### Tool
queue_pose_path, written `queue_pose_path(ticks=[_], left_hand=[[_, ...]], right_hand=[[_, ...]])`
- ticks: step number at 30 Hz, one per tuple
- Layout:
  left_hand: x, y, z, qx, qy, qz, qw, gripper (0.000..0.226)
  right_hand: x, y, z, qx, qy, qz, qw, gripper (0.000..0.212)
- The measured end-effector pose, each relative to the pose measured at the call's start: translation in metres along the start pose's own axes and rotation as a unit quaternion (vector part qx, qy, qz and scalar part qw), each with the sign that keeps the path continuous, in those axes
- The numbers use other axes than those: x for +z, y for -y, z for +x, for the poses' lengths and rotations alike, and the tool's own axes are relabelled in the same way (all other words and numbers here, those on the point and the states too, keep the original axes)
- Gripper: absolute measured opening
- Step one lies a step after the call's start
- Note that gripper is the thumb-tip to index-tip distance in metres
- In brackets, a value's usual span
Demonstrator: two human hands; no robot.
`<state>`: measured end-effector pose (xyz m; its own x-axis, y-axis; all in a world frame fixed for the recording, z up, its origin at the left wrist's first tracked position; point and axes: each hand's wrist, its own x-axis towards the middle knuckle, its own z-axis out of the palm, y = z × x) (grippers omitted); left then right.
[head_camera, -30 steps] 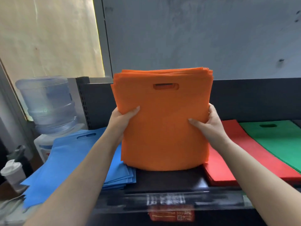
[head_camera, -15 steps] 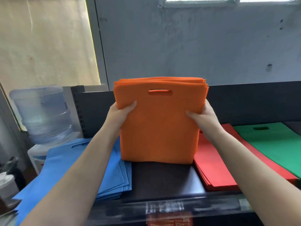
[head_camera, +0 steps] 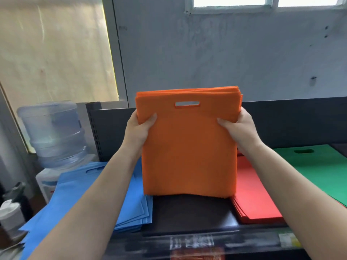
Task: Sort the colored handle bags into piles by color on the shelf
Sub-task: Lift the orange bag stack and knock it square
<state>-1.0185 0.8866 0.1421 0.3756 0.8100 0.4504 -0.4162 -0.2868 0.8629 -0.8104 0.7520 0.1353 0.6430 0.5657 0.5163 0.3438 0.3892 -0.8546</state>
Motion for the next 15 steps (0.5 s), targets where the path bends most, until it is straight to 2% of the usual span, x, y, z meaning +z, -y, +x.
queue_pose_path(ticks=[2, 4, 7, 11, 15], left_hand=[[0.004, -0.004, 0.005, 0.025, -0.021, -0.004, 0.999, 0.023], [0.001, -0.006, 0.010, 0.013, -0.027, 0.001, 1.000, 0.033], [-0.008, 0.001, 0.013, -0.022, -0.015, 0.045, 0.999, 0.040], [-0.008, 0.009, 0.011, -0.011, -0.007, 0.074, 0.997, 0.044], [-0.006, 0.001, 0.013, 0.085, -0.025, 0.125, 0.988, 0.068]], right_hand=[[0.000, 0.005, 0.006, -0.008, 0.007, 0.031, 0.999, 0.031], [-0.004, 0.008, 0.010, 0.020, 0.044, 0.056, 0.997, 0.033], [-0.011, 0.005, 0.011, 0.049, 0.065, 0.004, 0.997, 0.040], [-0.012, 0.005, 0.012, -0.029, 0.011, -0.074, 0.997, 0.075], [-0.014, 0.014, 0.017, -0.134, 0.007, -0.218, 0.967, 0.080]])
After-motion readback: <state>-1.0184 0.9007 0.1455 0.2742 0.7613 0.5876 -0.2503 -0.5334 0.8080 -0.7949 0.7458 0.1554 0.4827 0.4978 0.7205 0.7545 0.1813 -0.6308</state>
